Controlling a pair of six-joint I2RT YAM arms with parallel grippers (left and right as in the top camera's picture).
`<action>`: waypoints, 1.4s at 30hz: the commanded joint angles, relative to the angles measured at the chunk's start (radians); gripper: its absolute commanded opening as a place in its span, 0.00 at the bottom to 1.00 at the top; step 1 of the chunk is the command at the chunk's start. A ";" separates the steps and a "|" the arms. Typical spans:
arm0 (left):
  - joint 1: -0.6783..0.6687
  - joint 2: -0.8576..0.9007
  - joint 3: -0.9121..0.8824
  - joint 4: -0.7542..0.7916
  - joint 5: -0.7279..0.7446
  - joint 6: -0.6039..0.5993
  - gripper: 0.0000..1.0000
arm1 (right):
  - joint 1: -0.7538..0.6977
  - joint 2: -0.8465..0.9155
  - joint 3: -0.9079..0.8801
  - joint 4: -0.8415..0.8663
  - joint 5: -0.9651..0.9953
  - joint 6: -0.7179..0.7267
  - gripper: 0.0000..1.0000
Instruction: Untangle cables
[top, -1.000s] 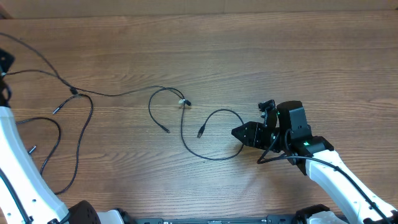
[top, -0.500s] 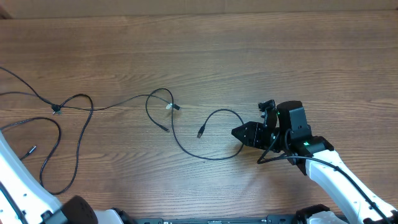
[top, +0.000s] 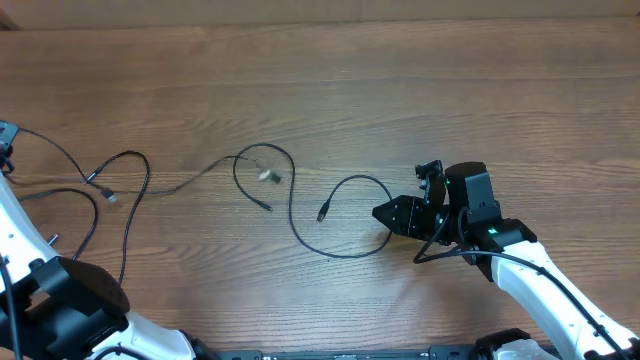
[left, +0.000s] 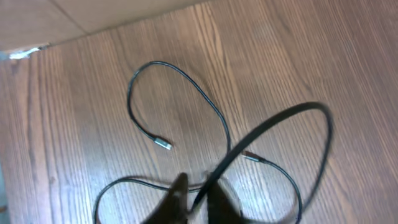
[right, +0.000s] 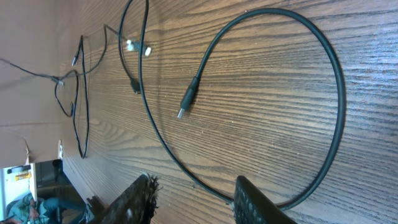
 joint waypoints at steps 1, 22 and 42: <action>-0.006 0.000 0.010 0.012 0.100 0.034 0.24 | -0.001 -0.005 0.007 0.002 0.010 -0.011 0.40; -0.443 0.037 0.009 0.006 0.505 0.284 0.53 | -0.001 -0.005 0.007 0.003 0.010 -0.011 0.40; -0.676 0.417 0.009 -0.152 0.459 0.132 0.49 | -0.001 -0.005 0.007 -0.002 0.010 -0.011 0.40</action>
